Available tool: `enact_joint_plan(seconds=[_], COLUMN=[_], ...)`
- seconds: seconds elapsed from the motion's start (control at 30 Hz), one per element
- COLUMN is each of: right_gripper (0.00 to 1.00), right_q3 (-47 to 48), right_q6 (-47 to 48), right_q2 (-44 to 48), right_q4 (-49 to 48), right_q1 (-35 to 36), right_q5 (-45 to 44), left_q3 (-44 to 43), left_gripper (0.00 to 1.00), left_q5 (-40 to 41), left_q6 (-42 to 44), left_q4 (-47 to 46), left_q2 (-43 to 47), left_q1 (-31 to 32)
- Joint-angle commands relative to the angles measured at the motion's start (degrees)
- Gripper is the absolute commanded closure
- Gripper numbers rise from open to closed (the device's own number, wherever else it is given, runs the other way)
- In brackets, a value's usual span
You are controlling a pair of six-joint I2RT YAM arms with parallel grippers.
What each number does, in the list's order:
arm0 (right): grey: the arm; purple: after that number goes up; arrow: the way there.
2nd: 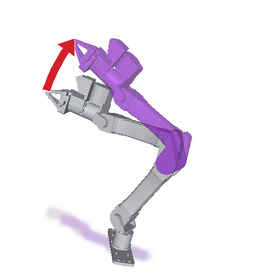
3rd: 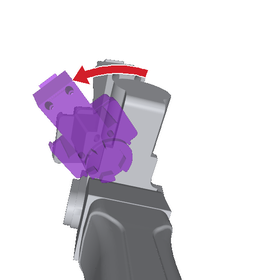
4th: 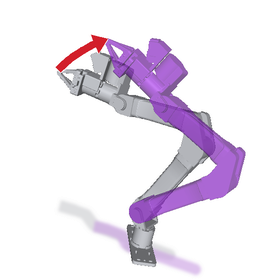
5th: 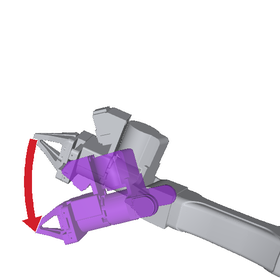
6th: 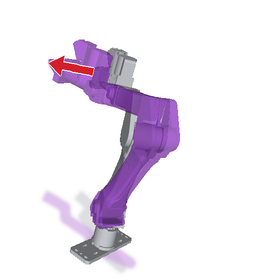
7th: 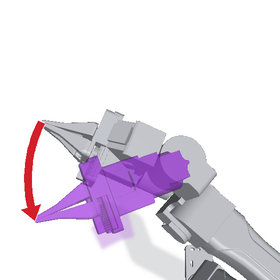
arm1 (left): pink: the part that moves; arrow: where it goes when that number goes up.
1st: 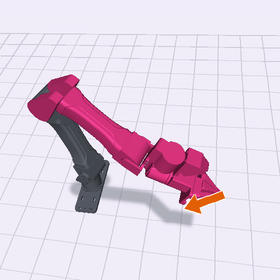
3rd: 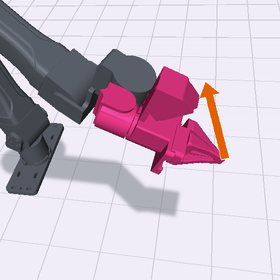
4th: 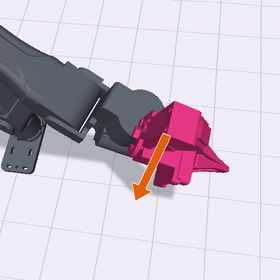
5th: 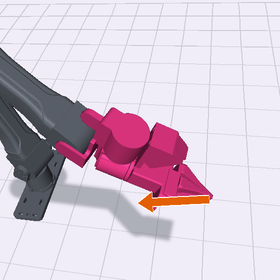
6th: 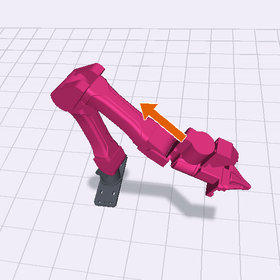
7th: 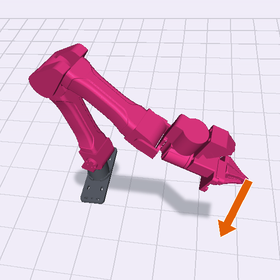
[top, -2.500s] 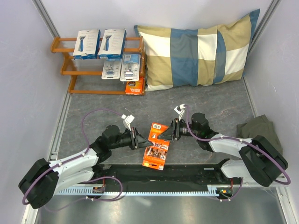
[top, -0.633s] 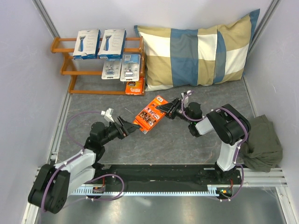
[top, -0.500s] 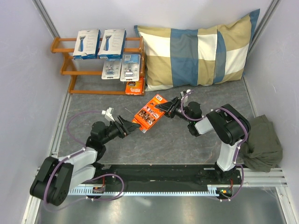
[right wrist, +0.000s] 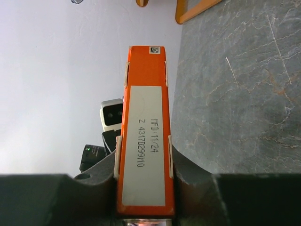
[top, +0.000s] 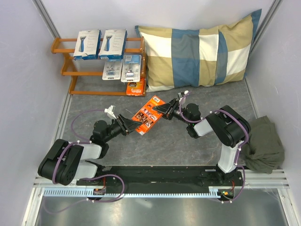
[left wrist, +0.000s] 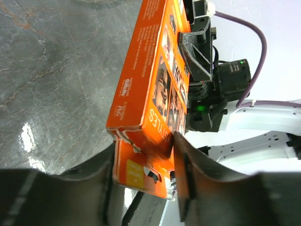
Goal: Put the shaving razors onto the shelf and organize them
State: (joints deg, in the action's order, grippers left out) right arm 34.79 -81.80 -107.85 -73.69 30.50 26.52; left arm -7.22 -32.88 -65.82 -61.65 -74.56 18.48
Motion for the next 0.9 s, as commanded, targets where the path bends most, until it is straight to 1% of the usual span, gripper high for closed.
enact_joint_plan(seconds=[0.0, 0.07, 0.1, 0.17, 0.2, 0.27, 0.3, 0.4, 0.43, 0.47, 0.5, 0.57, 0.6, 0.67, 0.7, 0.8, 0.87], right_gripper=[0.97, 0.96, 0.96, 0.96, 0.96, 0.94, 0.93, 0.82, 0.68, 0.62, 0.50, 0.38, 0.28, 0.19, 0.10, 0.02, 0.02], right_q3=[1.9, 2.3, 2.3, 2.2, 2.1, 1.8, 1.7, 1.3, 1.0, 0.8, 0.5, -0.2, -0.5, -1.6, -2.2, -4.5, -5.7], right_q6=[0.2, 0.0, -0.1, 0.1, 0.1, 0.0, -0.1, 0.1, 0.1, 0.6, 0.8, 1.2, 1.7, 2.6, 4.0, 7.9, 10.1], right_q2=[-0.8, -1.2, -1.4, -1.7, -1.8, -1.9, -2.1, -2.1, -2.0, -1.7, -1.6, -0.8, -0.5, 0.9, 1.5, 5.0, 8.3], right_q4=[-24.9, -24.9, -24.9, -25.1, -25.1, -25.3, -25.4, -26.0, -26.1, -26.1, -26.2, -26.0, -26.0, -24.8, -24.1, -18.9, -13.5], right_q1=[0.5, 0.6, 0.7, 0.6, 0.7, 0.7, 0.7, 0.8, 0.7, 0.7, 0.7, 0.7, 0.7, 0.7, 0.6, 0.6, 0.4], right_q5=[-1.0, -0.9, -1.1, -1.1, -1.2, -1.2, -1.1, -0.8, -0.8, -0.8, -0.8, -0.9, -1.0, -1.6, -2.1, -3.8, -4.6], left_q3=[-1.9, -1.7, -1.5, -1.0, -0.7, -0.6, -0.7, -0.9, -0.9, -0.9, -0.8, -0.8, -0.8, -0.8, -0.9, -1.2, -1.5], left_gripper=[0.65, 0.74, 0.81, 0.85, 0.92, 0.98, 0.98, 0.98, 0.98, 0.98, 0.98, 0.98, 0.98, 0.98, 0.98, 0.98, 0.98], left_q5=[-2.1, -2.1, -2.0, -1.6, -1.4, -1.2, -1.3, -1.4, -1.4, -1.2, -1.0, -1.0, -0.9, -0.6, -0.4, 0.1, 0.4], left_q6=[-2.2, -2.5, -2.4, -2.5, -2.6, -2.5, -2.5, -2.4, -2.4, -2.4, -2.3, -2.1, -2.0, -1.8, -1.6, -1.2, -0.7], left_q4=[-7.9, -7.9, -7.9, -7.9, -7.8, -7.5, -7.3, -6.8, -6.7, -6.6, -6.5, -5.8, -5.5, -4.6, -4.3, -3.0, -1.2], left_q2=[-1.1, -1.1, -1.1, -0.9, -0.8, -0.8, -0.7, -0.8, -0.7, -0.6, -0.4, -0.1, 0.0, 0.2, 0.5, 0.9, 1.1], left_q1=[0.5, 0.9, 1.0, 1.2, 1.2, 1.3, 1.2, 1.2, 1.2, 1.2, 1.2, 1.2, 1.2, 1.2, 1.2, 1.1, 1.1])
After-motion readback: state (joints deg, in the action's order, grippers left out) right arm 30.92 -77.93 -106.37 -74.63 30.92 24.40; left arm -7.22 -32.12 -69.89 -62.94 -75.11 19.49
